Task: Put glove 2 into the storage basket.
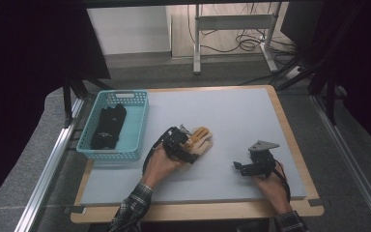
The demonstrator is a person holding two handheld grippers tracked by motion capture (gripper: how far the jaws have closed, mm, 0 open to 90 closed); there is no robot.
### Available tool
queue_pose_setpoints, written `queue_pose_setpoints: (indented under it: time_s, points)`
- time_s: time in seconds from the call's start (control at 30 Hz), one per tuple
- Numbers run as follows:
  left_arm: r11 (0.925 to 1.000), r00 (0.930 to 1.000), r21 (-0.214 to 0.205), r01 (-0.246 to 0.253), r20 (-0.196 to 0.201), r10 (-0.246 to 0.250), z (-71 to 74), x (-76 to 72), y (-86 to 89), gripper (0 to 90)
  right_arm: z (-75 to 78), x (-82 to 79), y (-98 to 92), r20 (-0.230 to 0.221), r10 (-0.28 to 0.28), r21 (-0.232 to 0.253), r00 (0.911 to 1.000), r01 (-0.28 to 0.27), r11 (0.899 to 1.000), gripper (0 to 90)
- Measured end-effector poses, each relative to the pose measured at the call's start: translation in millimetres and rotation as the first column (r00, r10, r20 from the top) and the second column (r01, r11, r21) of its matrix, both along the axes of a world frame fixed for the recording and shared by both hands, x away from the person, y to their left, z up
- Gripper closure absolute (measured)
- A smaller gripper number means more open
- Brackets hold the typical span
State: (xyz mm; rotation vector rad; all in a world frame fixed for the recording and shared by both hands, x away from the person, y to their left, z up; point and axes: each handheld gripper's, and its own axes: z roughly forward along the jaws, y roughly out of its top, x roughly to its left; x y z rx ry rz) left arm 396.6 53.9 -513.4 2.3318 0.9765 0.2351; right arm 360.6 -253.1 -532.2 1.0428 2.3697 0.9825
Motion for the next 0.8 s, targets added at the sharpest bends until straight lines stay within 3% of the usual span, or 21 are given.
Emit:
queue_pose_setpoints:
  time_s: [0.17, 0.37, 0.53, 0.8]
  points:
    - [0.9981, 0.9998, 0.060, 0.011, -0.015, -0.010, -11.6, 5.2, -12.3, 5.4, 0.0, 0.0, 0.0, 0.000, 0.000, 0.000, 1.0000, 0.000, 1.000, 13.0]
    - [0.9978, 0.9995, 0.062, 0.022, -0.024, -0.020, -9.2, 2.2, -13.9, 19.7, 0.0, 0.0, 0.0, 0.000, 0.000, 0.000, 1.0000, 0.000, 1.000, 13.0]
    - [0.9966, 0.9989, 0.077, 0.031, -0.038, -0.028, -3.7, 0.2, -14.9, 40.2, 0.0, 0.0, 0.1, 0.000, 0.000, -0.001, 1.0000, 0.000, 1.000, 13.0]
    - [0.9981, 0.9980, 0.059, 0.019, -0.062, -0.015, 0.1, -1.7, -12.5, 55.0, -0.1, -0.1, 0.2, 0.000, 0.000, -0.001, 1.0000, 0.000, 1.000, 13.0]
